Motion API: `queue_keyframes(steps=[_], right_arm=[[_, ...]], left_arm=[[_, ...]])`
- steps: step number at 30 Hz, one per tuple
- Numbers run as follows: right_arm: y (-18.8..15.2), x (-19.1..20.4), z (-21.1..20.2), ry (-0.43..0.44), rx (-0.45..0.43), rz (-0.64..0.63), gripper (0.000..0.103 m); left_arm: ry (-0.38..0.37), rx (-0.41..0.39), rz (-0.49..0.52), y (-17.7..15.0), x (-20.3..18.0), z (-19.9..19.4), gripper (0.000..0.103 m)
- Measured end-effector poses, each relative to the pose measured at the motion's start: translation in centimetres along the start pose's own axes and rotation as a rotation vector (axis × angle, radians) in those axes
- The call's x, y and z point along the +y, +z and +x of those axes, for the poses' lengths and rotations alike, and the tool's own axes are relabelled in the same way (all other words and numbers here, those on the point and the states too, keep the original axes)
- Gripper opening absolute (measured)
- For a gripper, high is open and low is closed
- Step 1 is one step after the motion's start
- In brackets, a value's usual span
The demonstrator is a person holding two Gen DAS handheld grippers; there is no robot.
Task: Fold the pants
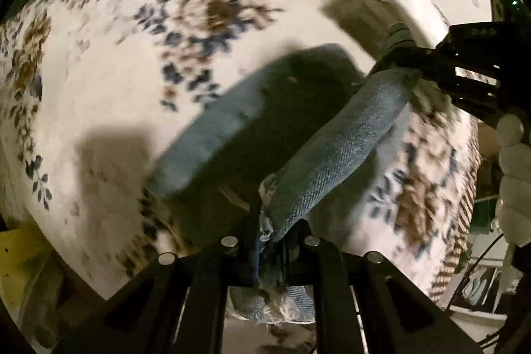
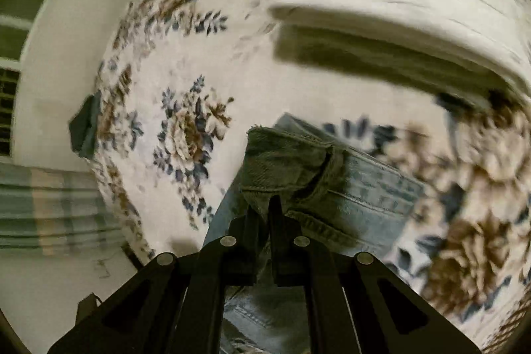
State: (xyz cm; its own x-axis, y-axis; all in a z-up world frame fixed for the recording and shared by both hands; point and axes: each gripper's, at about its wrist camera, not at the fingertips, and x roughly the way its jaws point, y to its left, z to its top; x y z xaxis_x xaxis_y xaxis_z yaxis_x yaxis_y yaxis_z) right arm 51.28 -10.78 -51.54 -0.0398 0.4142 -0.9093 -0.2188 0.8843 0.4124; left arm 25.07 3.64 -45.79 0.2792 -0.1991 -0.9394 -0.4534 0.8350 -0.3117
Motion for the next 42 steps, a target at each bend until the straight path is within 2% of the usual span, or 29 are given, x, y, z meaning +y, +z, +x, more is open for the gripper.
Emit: queue_keyframes(steps=[5, 6, 7, 8, 9, 10, 11, 12, 14, 17, 22, 26, 27, 33, 36, 37, 40, 41, 42], right_arm=[[1.4, 2.4, 5.4, -0.098, 0.049, -0.039, 0.006], [1.6, 2.6, 6.1, -0.105, 0.062, -0.037, 0.011], [1.8, 2.4, 6.9, -0.094, 0.075, -0.036, 0.014], [2.0, 2.5, 7.2, -0.085, 0.083, -0.042, 0.024], [2.0, 2.6, 7.4, -0.069, 0.093, -0.047, 0.040], [2.0, 2.7, 7.5, -0.046, 0.101, -0.051, 0.051], [1.9, 2.7, 7.2, -0.037, 0.103, -0.054, 0.071], [1.6, 2.5, 6.7, -0.023, 0.101, -0.056, 0.081], [1.1, 2.2, 5.8, -0.021, 0.097, -0.059, 0.084], [-0.2, 0.4, 3.2, -0.073, 0.071, -0.060, 0.092], [-3.4, -5.9, -2.4, -0.100, 0.034, 0.021, 0.092], [-6.2, -10.7, -3.9, -0.077, 0.046, 0.080, 0.092], [-6.7, -11.9, -3.6, -0.066, 0.051, 0.097, 0.092], [-7.3, -16.0, 1.0, 0.154, 0.070, 0.148, 0.092], [-6.2, -17.0, 4.1, 0.232, 0.073, 0.168, 0.092], [-5.9, -17.4, 5.1, 0.261, 0.072, 0.184, 0.091], [-5.0, -18.0, 6.7, 0.321, 0.038, 0.218, 0.082], [-4.9, -18.1, 6.9, 0.343, 0.017, 0.220, 0.066], [-4.8, -18.0, 7.0, 0.355, 0.004, 0.213, 0.058]], left_arm=[[-0.031, 0.016, -0.059, 1.4, 3.5, 2.9, 0.012], [-0.031, 0.020, -0.076, 1.5, 4.0, 3.4, 0.013], [-0.016, 0.014, -0.087, 1.6, 4.5, 3.5, 0.022], [-0.003, 0.001, -0.097, 1.7, 4.8, 3.5, 0.037], [-0.006, -0.016, -0.103, 1.7, 5.2, 3.4, 0.045], [-0.018, -0.036, -0.113, 1.8, 5.6, 3.1, 0.062], [-0.029, -0.052, -0.125, 1.9, 5.9, 2.9, 0.076], [-0.044, -0.068, -0.143, 1.9, 6.3, 2.5, 0.078], [-0.064, -0.097, -0.180, 1.7, 6.7, 1.5, 0.079], [-0.094, -0.116, -0.227, 0.7, 6.8, 0.1, 0.084], [-0.127, -0.076, -0.342, -3.4, 6.6, -0.6, 0.084], [-0.147, -0.003, -0.400, -7.4, 5.5, 1.2, 0.084], [-0.150, 0.020, -0.420, -8.6, 5.2, 2.2, 0.084], [-0.205, 0.076, -0.557, -12.1, 4.4, 7.6, 0.084], [-0.236, 0.061, -0.653, -13.0, 4.8, 9.2, 0.084], [-0.233, 0.033, -0.674, -13.1, 4.9, 9.2, 0.084], [-0.228, -0.015, -0.680, -12.9, 4.6, 8.8, 0.084], [-0.242, -0.043, -0.674, -13.0, 4.4, 8.5, 0.079], [-0.256, -0.076, -0.651, -12.9, 4.2, 8.0, 0.069]])
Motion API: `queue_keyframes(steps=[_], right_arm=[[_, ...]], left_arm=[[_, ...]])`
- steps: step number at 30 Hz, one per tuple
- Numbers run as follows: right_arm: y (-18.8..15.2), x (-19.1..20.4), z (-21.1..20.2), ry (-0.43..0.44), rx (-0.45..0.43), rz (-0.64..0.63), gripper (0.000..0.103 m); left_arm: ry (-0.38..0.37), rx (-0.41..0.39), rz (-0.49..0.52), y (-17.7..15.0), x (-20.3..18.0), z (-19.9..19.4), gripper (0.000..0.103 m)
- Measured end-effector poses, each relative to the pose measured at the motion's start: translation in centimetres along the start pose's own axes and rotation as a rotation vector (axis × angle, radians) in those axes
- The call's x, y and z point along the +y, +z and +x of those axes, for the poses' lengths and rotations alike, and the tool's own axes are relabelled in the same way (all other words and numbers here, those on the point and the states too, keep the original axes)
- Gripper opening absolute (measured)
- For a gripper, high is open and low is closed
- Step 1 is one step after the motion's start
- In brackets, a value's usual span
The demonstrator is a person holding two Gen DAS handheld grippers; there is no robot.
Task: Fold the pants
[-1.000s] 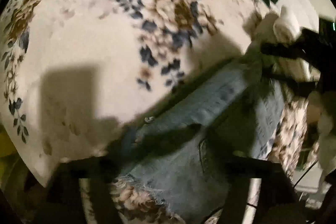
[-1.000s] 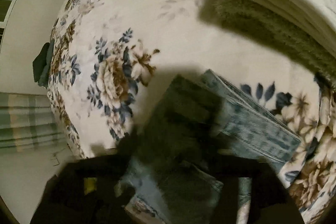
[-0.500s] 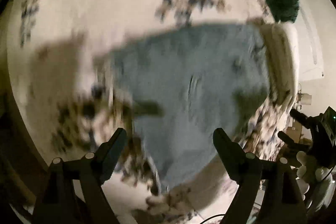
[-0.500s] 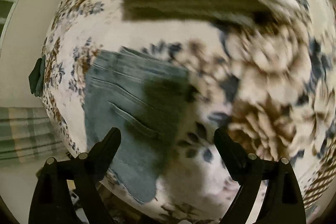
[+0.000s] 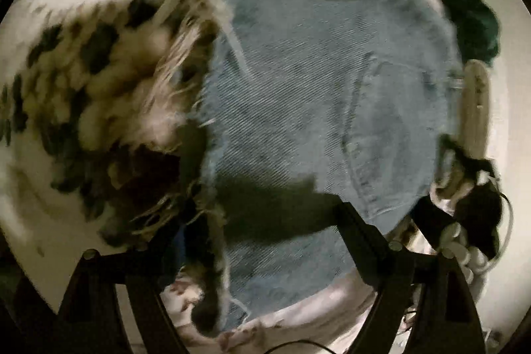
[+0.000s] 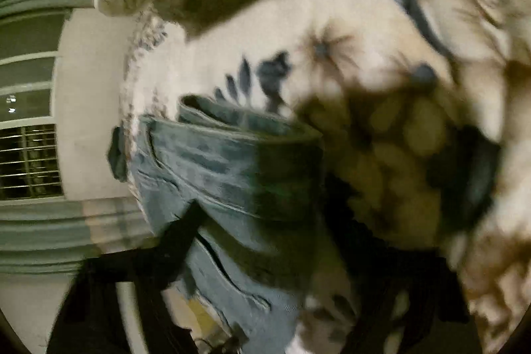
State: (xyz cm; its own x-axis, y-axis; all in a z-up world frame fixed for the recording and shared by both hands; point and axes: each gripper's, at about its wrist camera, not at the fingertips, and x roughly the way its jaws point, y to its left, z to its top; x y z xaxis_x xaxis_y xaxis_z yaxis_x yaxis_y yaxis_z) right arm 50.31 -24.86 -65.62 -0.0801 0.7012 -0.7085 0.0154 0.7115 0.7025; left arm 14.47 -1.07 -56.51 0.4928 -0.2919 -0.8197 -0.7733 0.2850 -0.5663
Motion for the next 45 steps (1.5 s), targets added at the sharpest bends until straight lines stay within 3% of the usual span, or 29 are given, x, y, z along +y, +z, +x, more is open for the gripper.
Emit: queue_keyframes(steps=[1, 2, 4, 6, 11, 15, 18, 21, 22, 23, 24, 25, 30, 33, 35, 40, 45], right_arm=[[0.0, 0.1, 0.1, -0.014, -0.006, -0.009, 0.055], [-0.2, 0.1, 0.0, -0.021, -0.019, -0.018, 0.044], [-0.5, 0.3, -0.2, -0.022, -0.031, -0.025, 0.036], [-1.1, 0.5, -1.2, -0.002, -0.041, -0.010, 0.028], [-4.5, 2.7, -4.8, -0.017, -0.074, -0.032, 0.024], [-10.1, 1.8, -7.7, -0.045, -0.075, 0.016, 0.022], [-14.2, 0.0, -8.1, -0.085, -0.040, 0.030, 0.022], [-15.8, -2.4, -7.4, -0.082, 0.003, 0.077, 0.030], [-15.8, -3.1, -7.3, -0.079, 0.011, 0.088, 0.034], [-15.6, -3.9, -7.0, -0.056, 0.033, 0.105, 0.047], [-15.6, -4.3, -6.8, -0.045, 0.044, 0.112, 0.064], [-15.4, -4.5, -6.8, -0.042, 0.046, 0.106, 0.067], [-14.1, -5.0, -6.4, -0.036, 0.036, 0.058, 0.067], [-13.0, -5.4, -5.4, -0.030, 0.039, 0.066, 0.067], [-12.8, -5.6, -4.9, -0.015, 0.042, 0.086, 0.067], [-13.5, -7.0, -5.8, 0.023, 0.048, 0.116, 0.067], [-13.6, -7.8, -5.4, 0.028, 0.064, 0.132, 0.067]], left_arm=[[-0.025, -0.011, 0.025, 0.1, -0.3, -0.2, 0.038], [-0.024, -0.017, 0.054, 0.1, -0.7, -0.4, 0.029], [-0.044, -0.030, 0.087, 0.7, -0.9, -1.1, 0.015], [-0.066, -0.027, 0.100, 1.5, -0.8, -1.9, 0.012], [-0.101, 0.018, 0.200, 4.1, -1.0, -5.2, 0.010], [-0.050, 0.046, 0.316, 6.4, -0.9, -6.8, 0.010], [0.014, 0.039, 0.336, 7.7, 0.6, -7.6, 0.009], [-0.001, 0.022, 0.270, 7.8, 2.7, -9.8, 0.020], [-0.022, 0.008, 0.237, 7.2, 3.0, -10.5, 0.037], [-0.051, -0.022, 0.192, 6.1, 3.4, -11.4, 0.069], [-0.072, -0.040, 0.153, 4.4, 4.7, -11.8, 0.087], [-0.099, -0.057, 0.102, 3.1, 5.3, -12.1, 0.097], [-0.213, 0.012, -0.141, -2.3, 8.0, -8.3, 0.097], [-0.218, -0.018, -0.231, -2.7, 7.9, -5.4, 0.097], [-0.210, -0.037, -0.285, -2.9, 8.1, -5.5, 0.097], [-0.228, -0.028, -0.292, -5.4, 7.6, -8.2, 0.098], [-0.296, 0.075, -0.375, -7.3, 6.2, -4.2, 0.098]])
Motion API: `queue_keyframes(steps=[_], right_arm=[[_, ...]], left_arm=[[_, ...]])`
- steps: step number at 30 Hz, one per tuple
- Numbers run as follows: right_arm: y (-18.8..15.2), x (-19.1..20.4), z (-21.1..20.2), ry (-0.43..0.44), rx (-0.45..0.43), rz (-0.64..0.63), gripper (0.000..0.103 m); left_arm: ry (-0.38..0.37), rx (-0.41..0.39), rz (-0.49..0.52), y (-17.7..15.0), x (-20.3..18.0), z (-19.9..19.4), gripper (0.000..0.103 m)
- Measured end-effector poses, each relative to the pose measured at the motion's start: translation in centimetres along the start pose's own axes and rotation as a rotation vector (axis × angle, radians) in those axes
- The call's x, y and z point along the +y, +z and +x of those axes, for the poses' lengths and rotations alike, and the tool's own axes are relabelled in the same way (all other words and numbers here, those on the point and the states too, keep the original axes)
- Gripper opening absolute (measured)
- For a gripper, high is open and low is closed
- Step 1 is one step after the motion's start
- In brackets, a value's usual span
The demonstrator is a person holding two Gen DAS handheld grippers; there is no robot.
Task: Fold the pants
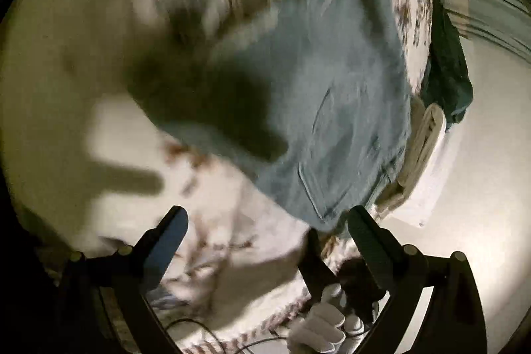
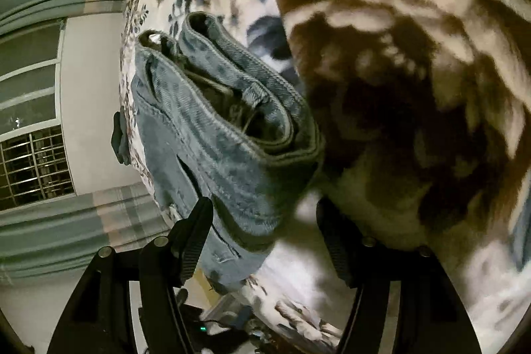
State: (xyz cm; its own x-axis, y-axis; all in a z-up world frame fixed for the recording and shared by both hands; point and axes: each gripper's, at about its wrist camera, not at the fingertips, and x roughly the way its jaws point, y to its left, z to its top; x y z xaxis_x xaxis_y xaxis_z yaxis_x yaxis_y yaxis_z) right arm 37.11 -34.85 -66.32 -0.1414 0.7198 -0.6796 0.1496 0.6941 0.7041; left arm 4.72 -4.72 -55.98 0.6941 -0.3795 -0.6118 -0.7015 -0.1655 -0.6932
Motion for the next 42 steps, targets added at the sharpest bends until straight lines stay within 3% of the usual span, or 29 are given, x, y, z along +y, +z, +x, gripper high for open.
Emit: queue_keyframes(steps=[5, 12, 19, 21, 23, 27, 28, 29, 30, 36, 42], right_arm=[[1.0, 0.4, 0.6, 0.017, -0.001, -0.018, 0.067], [2.1, -0.6, 0.4, 0.135, -0.047, 0.010, 0.068], [2.7, -0.2, 1.3, 0.206, -0.076, 0.021, 0.069], [2.9, 0.2, 1.9, 0.203, -0.083, 0.012, 0.069], [2.8, 0.4, 2.6, 0.217, -0.093, 0.020, 0.069], [2.4, 1.0, 3.6, 0.207, -0.119, 0.027, 0.067], [2.4, 1.4, 3.8, 0.198, -0.125, 0.037, 0.061], [2.3, 1.5, 3.9, 0.185, -0.132, 0.058, 0.039], [2.2, 1.5, 3.7, 0.179, -0.141, 0.085, 0.032], [0.3, 6.0, 0.9, 0.166, -0.201, 0.057, 0.021], [0.4, 12.6, -4.4, 0.197, -0.273, 0.036, 0.018]], left_arm=[[-0.049, -0.129, 0.018, 2.6, -0.5, 1.5, 0.098], [-0.124, -0.285, 0.043, 4.6, -2.5, 0.1, 0.098], [-0.138, -0.350, 0.117, 6.0, -4.3, -0.4, 0.097], [-0.137, -0.370, 0.117, 5.9, -4.5, -0.2, 0.084], [-0.115, -0.382, 0.120, 5.7, -4.3, -0.7, 0.040], [-0.103, -0.377, 0.155, 5.3, -3.6, -1.0, 0.034], [-0.107, -0.375, 0.162, 5.4, -3.9, -1.1, 0.033], [-0.110, -0.374, 0.181, 5.6, -4.5, -1.3, 0.030], [-0.100, -0.373, 0.206, 5.4, -4.8, -1.7, 0.030], [-0.083, -0.347, 0.363, 5.5, -11.5, -4.4, 0.028], [-0.120, -0.305, 0.540, 5.5, -23.4, -6.8, 0.028]])
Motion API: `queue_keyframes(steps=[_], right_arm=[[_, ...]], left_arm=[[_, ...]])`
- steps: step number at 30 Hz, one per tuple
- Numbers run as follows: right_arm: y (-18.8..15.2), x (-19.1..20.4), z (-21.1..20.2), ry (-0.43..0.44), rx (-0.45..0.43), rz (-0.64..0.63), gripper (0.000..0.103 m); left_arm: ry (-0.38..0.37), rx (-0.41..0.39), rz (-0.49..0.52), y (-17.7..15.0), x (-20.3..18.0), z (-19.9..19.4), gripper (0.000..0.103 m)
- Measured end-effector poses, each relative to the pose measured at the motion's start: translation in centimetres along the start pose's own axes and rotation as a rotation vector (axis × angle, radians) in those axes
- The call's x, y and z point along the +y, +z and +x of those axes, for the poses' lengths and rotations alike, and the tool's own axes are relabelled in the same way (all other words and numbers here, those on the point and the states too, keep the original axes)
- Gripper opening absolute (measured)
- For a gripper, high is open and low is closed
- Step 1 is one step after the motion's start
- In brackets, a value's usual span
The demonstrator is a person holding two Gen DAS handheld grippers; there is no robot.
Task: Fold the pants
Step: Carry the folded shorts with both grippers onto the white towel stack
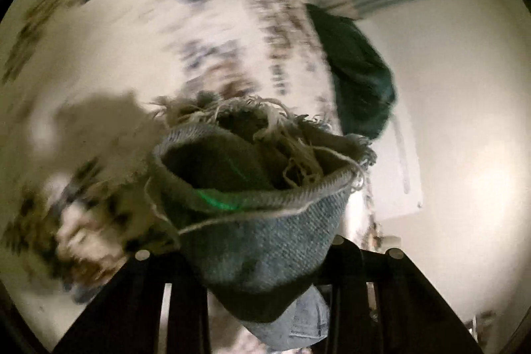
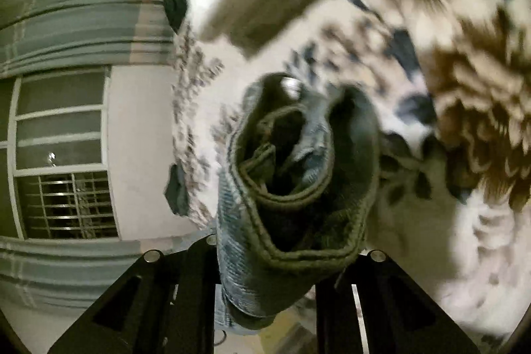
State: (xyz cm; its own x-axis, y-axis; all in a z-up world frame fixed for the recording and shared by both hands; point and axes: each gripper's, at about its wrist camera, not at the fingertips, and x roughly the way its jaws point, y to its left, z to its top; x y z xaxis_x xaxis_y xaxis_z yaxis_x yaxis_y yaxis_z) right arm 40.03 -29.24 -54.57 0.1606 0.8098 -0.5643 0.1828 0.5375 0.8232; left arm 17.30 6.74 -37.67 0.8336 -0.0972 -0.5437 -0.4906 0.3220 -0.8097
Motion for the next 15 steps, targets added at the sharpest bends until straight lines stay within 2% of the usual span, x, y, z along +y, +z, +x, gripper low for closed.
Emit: queue_keyframes(steps=[3, 5, 9, 11, 13, 15], right_arm=[[2.1, 4.6, -2.6, 0.029, -0.062, -0.006, 0.018], [3.7, 7.6, -4.6, 0.047, -0.116, -0.019, 0.018], [9.3, 13.9, -9.1, 0.101, -0.254, -0.034, 0.018], [12.5, 15.8, -11.2, 0.121, -0.325, -0.047, 0.018], [16.1, 17.5, -12.7, 0.134, -0.412, -0.065, 0.018], [19.0, 17.3, -13.5, 0.146, -0.477, -0.066, 0.018]], left_arm=[[-0.051, 0.029, 0.052, 2.4, -5.1, 1.2, 0.028], [-0.110, 0.056, 0.077, 4.5, -9.4, 3.2, 0.028], [-0.217, 0.100, 0.125, 7.3, -17.9, 7.6, 0.028], [-0.290, 0.128, 0.164, 8.6, -23.0, 11.2, 0.028], [-0.332, 0.159, 0.214, 9.5, -26.6, 14.5, 0.028], [-0.371, 0.189, 0.254, 9.6, -29.4, 18.0, 0.028]])
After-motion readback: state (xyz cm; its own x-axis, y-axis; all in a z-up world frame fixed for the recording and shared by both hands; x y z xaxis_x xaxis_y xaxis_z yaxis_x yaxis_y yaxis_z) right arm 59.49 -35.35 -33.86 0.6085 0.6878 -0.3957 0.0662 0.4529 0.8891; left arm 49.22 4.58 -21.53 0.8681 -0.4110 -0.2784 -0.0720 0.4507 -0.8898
